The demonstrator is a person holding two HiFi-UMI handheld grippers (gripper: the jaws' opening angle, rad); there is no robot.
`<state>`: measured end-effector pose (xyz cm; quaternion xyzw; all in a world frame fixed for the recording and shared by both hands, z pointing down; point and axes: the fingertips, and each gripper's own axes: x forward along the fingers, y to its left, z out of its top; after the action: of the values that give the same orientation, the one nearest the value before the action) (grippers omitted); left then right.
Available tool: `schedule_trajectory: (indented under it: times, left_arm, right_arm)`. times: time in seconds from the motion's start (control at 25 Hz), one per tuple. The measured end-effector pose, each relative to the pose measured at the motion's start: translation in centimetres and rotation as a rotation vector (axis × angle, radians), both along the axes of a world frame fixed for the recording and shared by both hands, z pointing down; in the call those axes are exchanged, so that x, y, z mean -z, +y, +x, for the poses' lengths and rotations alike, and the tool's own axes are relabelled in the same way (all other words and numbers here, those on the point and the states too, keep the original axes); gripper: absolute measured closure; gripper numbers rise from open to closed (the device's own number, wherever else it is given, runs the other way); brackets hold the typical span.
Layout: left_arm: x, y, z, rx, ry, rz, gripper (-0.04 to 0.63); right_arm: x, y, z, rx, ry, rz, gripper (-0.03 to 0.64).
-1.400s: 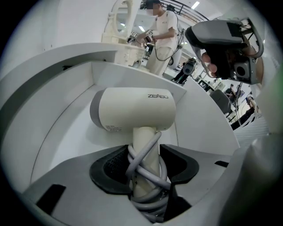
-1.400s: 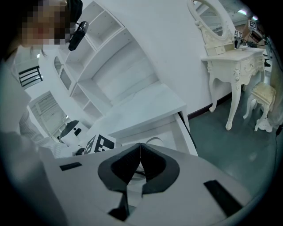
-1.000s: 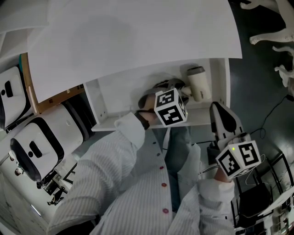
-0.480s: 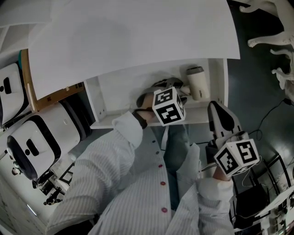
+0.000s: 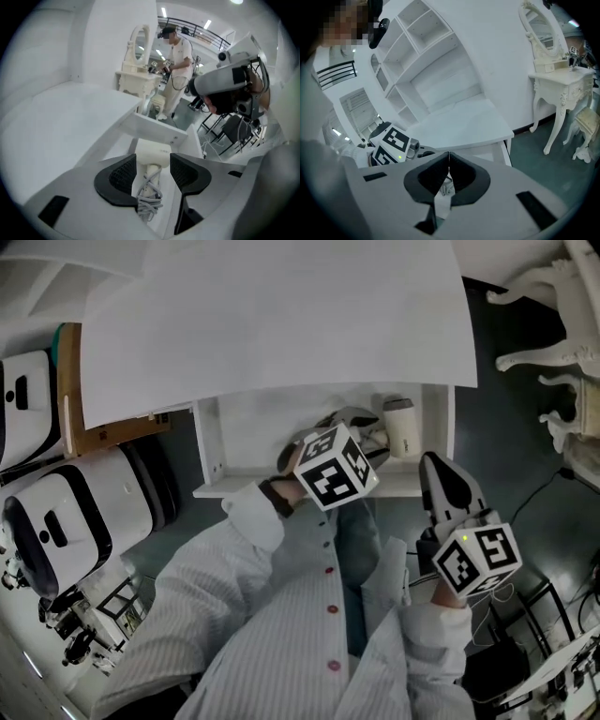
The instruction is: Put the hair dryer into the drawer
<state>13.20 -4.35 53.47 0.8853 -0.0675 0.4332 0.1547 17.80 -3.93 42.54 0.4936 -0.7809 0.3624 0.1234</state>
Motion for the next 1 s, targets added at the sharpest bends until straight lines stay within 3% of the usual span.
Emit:
schedule_trajectory:
  times: [0.44,0.76,0.88,1.0]
  left_arm:
    - [16.2,-3.0,-2.4,0.258,0.32,0.061,0.391]
    - [26.8,-3.7,-6.2,0.367,0.498,0.207,0.509]
    - [29.7,-3.4,-7.7,0.399,0.536,0.282,0.551]
    - [32.6,-2.8,-8.7,0.434,0.609,0.307,0.581]
  right_arm:
    - [9.6,-3.3,-3.1,0.136,0.067,0.182,0.604]
    - [16.6,-3.5,-7.3,0.279,0.099,0.34,0.604]
    - [18.9,-3.3,-8.8,0.305,0.098,0.399,0.604]
    - [21.0,-3.1,-10.0,0.321,0.087,0.45,0.604]
